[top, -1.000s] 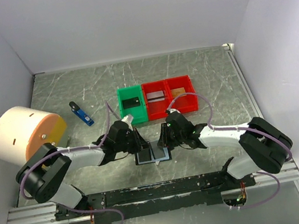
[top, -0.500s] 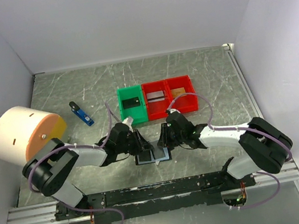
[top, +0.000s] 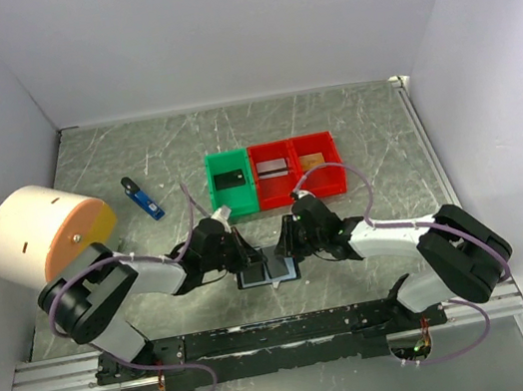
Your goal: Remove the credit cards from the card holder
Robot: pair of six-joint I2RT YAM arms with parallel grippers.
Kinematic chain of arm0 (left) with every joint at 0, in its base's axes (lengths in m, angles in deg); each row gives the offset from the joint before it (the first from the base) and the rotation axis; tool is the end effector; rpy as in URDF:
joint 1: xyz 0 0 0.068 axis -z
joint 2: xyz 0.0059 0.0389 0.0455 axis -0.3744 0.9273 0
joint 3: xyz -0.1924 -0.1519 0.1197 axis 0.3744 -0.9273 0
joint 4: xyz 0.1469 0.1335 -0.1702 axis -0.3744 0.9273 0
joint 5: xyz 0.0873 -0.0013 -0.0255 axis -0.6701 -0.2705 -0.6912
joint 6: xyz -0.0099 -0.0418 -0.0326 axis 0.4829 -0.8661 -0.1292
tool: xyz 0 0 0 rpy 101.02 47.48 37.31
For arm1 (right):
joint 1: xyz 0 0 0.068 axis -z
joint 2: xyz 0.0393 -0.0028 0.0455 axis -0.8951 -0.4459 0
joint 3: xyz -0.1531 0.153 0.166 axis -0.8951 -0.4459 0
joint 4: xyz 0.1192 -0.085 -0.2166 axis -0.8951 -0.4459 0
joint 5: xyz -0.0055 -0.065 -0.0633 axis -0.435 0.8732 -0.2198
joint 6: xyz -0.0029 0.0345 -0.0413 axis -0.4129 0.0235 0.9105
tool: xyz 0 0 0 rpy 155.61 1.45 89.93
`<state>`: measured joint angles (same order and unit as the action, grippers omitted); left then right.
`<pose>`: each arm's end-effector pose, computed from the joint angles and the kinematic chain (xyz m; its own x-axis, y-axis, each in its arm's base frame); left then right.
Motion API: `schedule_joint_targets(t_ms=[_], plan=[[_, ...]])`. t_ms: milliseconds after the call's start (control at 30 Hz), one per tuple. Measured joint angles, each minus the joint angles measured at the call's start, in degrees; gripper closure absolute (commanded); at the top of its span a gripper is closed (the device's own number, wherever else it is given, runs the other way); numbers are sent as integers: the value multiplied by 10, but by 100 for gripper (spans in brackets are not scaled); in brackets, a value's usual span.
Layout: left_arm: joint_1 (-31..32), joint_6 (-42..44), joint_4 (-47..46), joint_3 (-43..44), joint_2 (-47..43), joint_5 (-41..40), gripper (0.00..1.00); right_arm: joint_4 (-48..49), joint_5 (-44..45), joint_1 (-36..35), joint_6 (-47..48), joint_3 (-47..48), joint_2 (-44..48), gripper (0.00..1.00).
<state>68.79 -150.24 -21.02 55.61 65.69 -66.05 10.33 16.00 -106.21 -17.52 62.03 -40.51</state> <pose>0.1817 -0.2059 0.1142 -0.9280 -0.2702 -0.2564 0.0378 0.6166 -0.7864 0.1804 0.1707 0.1409 -0.8826 0.1628 -0.4411 -0.1220 0.8268 0.5491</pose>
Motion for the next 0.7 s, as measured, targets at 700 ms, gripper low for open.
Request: schedule_joint_targets(t_ms=[700], plan=[[3,9,-2,-23,-23,16,90,2,-6,3,0,-1,-1,71]])
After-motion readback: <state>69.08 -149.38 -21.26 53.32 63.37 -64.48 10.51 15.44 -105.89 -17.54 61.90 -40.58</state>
